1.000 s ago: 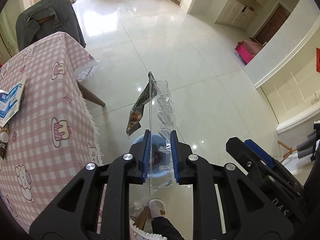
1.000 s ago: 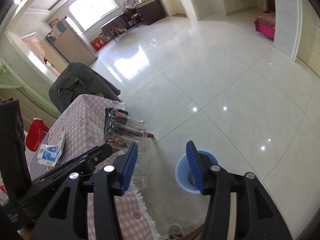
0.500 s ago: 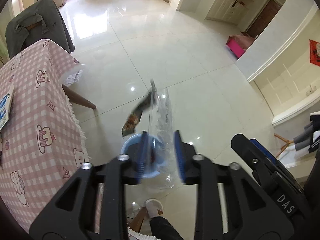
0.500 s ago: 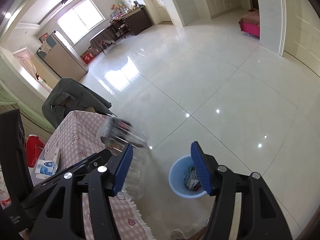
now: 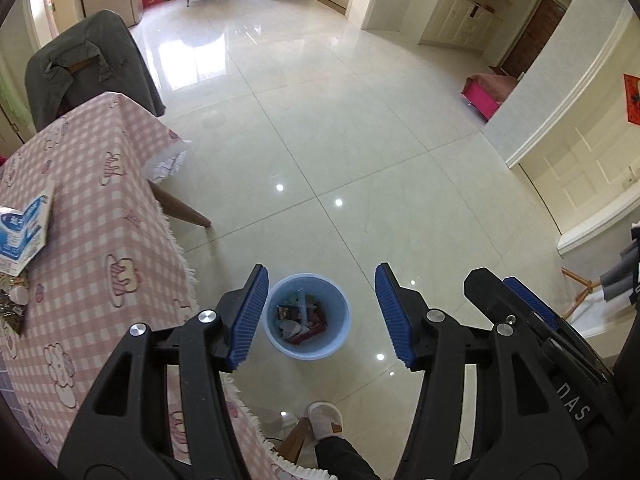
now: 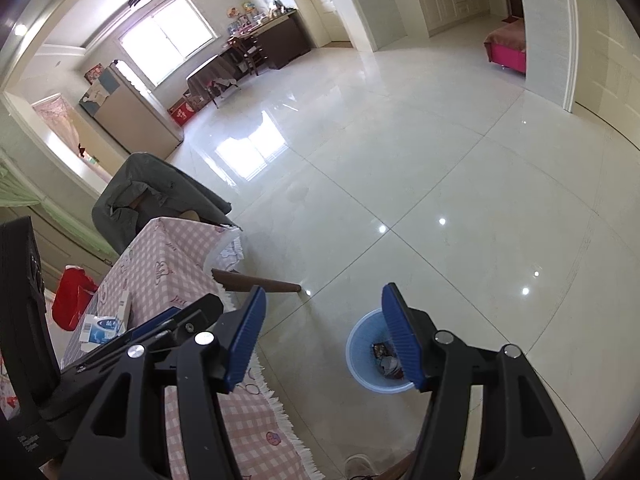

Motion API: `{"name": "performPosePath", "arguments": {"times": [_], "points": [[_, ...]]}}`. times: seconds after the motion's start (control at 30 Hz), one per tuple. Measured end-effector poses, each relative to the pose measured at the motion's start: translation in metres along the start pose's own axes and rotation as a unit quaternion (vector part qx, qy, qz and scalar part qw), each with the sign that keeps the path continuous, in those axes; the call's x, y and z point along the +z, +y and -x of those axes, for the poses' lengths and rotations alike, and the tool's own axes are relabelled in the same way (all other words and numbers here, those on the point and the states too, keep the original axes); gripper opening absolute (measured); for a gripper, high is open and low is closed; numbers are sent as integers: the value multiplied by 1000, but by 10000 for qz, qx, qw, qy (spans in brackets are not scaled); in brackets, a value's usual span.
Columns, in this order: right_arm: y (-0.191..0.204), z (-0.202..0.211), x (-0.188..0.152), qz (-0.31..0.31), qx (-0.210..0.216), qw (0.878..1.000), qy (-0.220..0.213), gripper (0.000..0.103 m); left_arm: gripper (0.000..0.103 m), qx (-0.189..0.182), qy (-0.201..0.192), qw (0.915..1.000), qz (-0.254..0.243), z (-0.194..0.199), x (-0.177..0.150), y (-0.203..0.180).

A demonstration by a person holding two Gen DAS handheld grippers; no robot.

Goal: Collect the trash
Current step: 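Move both open tools back over the remaining trash on the table, then grasp the black snack wrapper with the left tool while the right tool grasps the white bottle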

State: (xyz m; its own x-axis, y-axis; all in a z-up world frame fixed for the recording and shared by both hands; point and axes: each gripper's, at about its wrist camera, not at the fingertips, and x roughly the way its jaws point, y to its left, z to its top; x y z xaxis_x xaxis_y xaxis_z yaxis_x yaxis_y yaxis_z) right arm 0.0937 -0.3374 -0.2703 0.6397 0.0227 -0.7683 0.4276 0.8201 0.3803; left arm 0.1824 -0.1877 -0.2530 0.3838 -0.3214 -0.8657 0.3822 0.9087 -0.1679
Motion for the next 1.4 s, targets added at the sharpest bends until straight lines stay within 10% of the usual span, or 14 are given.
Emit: {"name": "performPosePath", "arguments": {"times": [0.6,1.4], "points": [[130,6,-13,1043,877,9905,155,60,57,671,-480,9911,1044,86,-23,111],[337,-83,-140,3348,1593,9213,1175,60,64,1427,-168,9318,3333,100,-119,366]]}}
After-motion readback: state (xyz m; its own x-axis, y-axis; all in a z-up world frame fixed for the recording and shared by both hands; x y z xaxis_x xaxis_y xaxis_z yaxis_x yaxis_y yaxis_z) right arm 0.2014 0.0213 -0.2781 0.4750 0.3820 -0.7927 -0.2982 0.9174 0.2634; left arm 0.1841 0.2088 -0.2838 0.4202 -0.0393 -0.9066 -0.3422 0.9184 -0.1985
